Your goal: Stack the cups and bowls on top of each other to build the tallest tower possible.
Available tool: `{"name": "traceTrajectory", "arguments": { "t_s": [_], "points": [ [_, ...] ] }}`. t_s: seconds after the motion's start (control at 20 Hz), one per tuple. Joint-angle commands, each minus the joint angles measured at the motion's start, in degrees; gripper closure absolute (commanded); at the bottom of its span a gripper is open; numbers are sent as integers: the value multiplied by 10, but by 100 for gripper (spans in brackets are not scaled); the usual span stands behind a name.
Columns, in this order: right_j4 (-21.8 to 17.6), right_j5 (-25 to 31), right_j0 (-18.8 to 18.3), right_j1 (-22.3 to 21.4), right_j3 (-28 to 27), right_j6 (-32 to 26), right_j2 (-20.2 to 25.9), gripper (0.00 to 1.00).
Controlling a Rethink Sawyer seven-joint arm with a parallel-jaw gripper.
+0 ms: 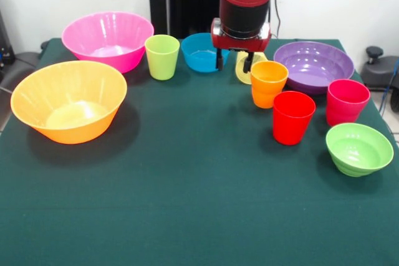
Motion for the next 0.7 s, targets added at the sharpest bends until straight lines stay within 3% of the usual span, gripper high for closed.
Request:
{"name": "traceTrajectory", "arguments": {
  "t_s": [0.05,0.7],
  "points": [
    [-13,0,12,11,-3,65,31,0],
    [-9,19,4,13,-23,59,28,0]
  ]
}}
